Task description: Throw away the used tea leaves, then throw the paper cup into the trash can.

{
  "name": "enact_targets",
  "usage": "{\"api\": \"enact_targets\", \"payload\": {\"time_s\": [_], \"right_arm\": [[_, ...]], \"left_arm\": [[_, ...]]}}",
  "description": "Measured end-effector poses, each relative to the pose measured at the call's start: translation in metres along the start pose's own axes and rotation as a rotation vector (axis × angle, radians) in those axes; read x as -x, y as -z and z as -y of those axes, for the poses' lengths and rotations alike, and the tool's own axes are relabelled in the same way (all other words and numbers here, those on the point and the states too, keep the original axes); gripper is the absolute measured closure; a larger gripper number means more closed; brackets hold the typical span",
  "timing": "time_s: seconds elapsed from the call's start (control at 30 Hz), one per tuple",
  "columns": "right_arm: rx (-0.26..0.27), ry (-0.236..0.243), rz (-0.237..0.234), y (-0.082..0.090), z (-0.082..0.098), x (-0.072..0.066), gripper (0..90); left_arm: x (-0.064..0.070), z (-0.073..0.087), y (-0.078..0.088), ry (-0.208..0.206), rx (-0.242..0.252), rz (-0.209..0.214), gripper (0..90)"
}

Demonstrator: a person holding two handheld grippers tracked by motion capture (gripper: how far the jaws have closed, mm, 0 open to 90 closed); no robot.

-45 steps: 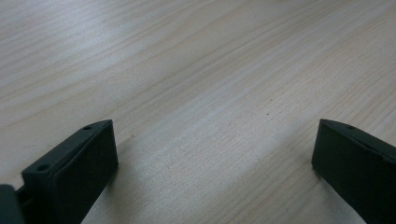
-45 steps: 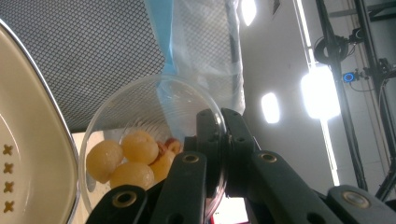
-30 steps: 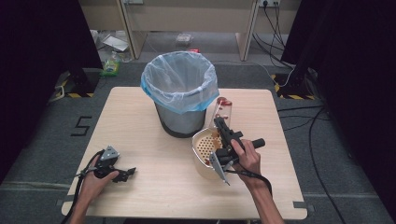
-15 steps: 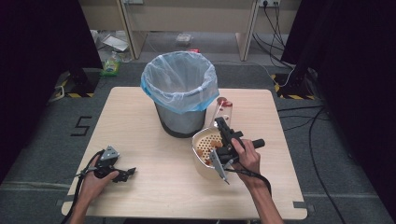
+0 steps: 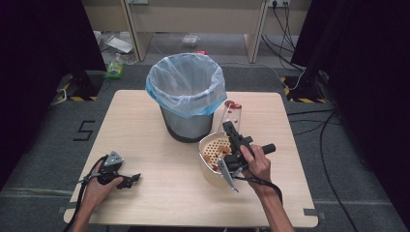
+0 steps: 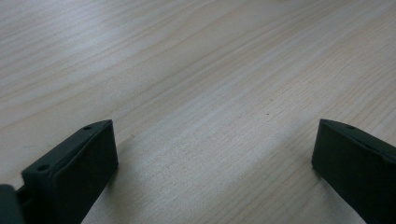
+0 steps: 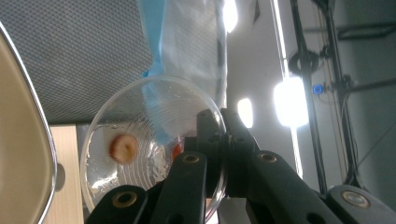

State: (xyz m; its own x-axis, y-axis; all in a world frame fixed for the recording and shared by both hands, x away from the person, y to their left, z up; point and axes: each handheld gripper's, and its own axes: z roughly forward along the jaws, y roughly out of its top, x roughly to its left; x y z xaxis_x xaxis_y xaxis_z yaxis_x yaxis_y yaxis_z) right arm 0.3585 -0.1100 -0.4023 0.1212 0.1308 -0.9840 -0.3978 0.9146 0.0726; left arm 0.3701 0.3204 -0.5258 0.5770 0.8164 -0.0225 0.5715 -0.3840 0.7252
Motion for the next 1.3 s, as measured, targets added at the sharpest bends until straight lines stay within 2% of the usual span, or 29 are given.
{"api": "enact_targets", "payload": {"time_s": [0.03,0.07,0.13,0.17,0.27,0.3,0.33,0.37,0.4,0.47,0.5,0.57,0.6,0.7,0.73,0.77,0.8,0.9,0.93,1.0,1.07,1.1,1.13,1.2,1.27,1.3], "right_arm": [[-0.025,0.023,-0.006,-0.002,0.0,-0.001,87.8],[-0.019,0.031,-0.014,-0.002,0.0,-0.002,87.8],[-0.001,0.012,-0.004,-0.001,-0.001,-0.001,87.8],[-0.031,0.013,-0.019,-0.005,0.001,-0.003,87.8],[-0.029,-0.006,-0.03,-0.004,-0.001,0.001,87.7],[-0.04,-0.042,-0.048,-0.005,0.0,0.004,87.7],[-0.076,-0.155,-0.093,-0.01,0.006,0.01,87.6],[-0.095,-0.226,-0.113,-0.012,0.009,0.013,87.6],[-0.095,-0.226,-0.113,-0.012,0.009,0.013,87.6],[-0.12,-0.371,-0.152,-0.016,0.017,0.021,87.6],[-0.152,-0.533,-0.211,-0.022,0.027,0.029,87.5],[-0.163,-0.663,-0.22,-0.027,0.037,0.038,87.5],[-0.163,-0.663,-0.22,-0.027,0.037,0.038,87.5],[-0.181,-0.808,-0.242,-0.034,0.05,0.05,87.5],[-0.184,-0.905,-0.255,-0.039,0.058,0.057,87.5],[-0.187,-0.941,-0.252,-0.041,0.061,0.06,87.4],[-0.187,-0.941,-0.252,-0.041,0.061,0.06,87.4],[-0.181,-1.067,-0.262,-0.05,0.071,0.076,87.3],[-0.172,-1.094,-0.258,-0.052,0.073,0.08,87.3],[-0.169,-1.1,-0.254,-0.054,0.074,0.085,87.2],[-0.167,-1.113,-0.249,-0.059,0.074,0.096,87.2],[-0.161,-1.128,-0.248,-0.065,0.074,0.107,87.1],[-0.161,-1.128,-0.248,-0.065,0.074,0.107,87.1],[-0.152,-1.136,-0.245,-0.071,0.074,0.118,87.1],[-0.136,-1.143,-0.242,-0.076,0.072,0.129,87.1],[-0.121,-1.144,-0.24,-0.082,0.069,0.139,87.0]], "left_arm": [[0.0,0.0,0.0,0.001,0.001,0.0,0.0],[0.0,0.0,0.0,0.0,0.001,0.001,0.0],[0.0,0.0,0.0,0.0,0.0,0.0,0.0],[0.0,0.0,0.0,0.001,0.001,0.0,0.0],[0.0,0.0,0.0,0.001,0.001,0.0,0.0],[0.0,0.0,0.0,0.001,0.001,0.0,0.0],[0.0,0.0,0.0,0.001,0.001,0.0,0.0],[0.0,0.0,0.0,0.001,0.001,0.0,0.0],[0.0,0.0,0.0,0.0,0.001,0.0,0.0],[0.0,0.0,0.0,0.001,0.001,0.0,0.0],[0.0,0.0,0.0,0.001,0.001,0.0,0.0],[0.0,0.0,0.0,0.001,0.001,0.0,0.0],[0.0,0.0,0.0,0.001,0.001,0.0,0.0],[0.0,0.0,0.0,0.001,0.0,0.0,0.0],[0.0,0.0,0.0,0.0,0.0,0.0,0.0],[0.0,0.0,0.0,0.001,0.0,0.0,0.0],[0.0,0.0,0.0,0.001,0.0,0.0,0.0],[0.0,0.0,0.0,0.001,0.001,0.0,0.0],[0.0,0.0,0.0,0.001,0.0,0.0,0.0],[0.0,0.0,0.0,0.0,-0.001,0.0,0.0],[0.0,0.0,0.0,0.001,0.0,0.0,0.0],[0.0,0.0,0.0,0.0,-0.001,0.0,0.0],[0.0,0.0,0.0,0.0,-0.001,0.0,0.0],[0.0,0.0,0.0,0.001,0.0,0.0,0.0],[0.0,0.0,0.0,0.001,-0.001,0.0,0.0],[0.0,0.0,0.0,0.001,0.0,0.0,0.0]]}}
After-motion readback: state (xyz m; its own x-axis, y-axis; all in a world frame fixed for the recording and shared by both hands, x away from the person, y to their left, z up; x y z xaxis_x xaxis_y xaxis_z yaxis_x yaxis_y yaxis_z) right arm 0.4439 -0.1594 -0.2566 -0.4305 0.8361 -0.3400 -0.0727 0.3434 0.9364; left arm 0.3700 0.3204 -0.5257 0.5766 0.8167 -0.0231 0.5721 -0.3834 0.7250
